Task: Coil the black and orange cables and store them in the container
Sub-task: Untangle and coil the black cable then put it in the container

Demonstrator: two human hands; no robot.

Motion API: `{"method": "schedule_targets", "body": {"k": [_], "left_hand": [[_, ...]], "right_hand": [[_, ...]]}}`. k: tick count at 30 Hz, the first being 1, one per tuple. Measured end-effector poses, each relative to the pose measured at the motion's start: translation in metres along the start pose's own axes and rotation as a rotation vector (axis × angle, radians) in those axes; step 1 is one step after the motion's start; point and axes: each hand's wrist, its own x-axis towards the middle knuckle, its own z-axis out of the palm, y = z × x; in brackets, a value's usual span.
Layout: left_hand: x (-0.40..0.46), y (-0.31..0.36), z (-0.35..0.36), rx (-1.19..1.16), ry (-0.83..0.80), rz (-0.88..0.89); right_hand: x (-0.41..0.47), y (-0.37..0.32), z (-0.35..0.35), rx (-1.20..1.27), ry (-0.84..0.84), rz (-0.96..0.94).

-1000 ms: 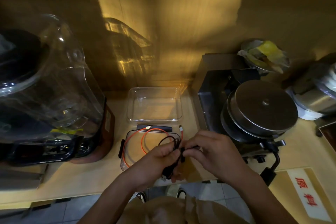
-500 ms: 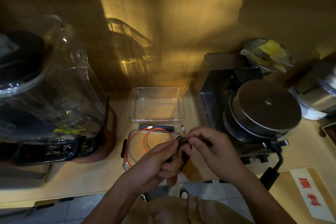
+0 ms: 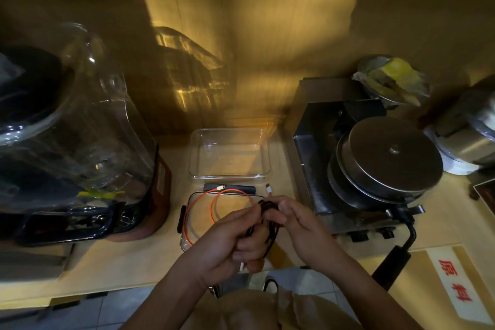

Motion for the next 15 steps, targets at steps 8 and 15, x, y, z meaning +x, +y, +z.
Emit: {"method": "schedule_targets", "body": {"k": [8,15], "left_hand": [[0.011,-0.002,0.012,-0.037,0.313,0.113],[0.019,-0.005,0.003,-0.096,0.551,0.239]], "right_hand": [[-0.004,0.007,-0.003,-0.220,0.290,0.127],[-0.017,-0.016,0.010,-0.284,0.285,-0.099]]}}
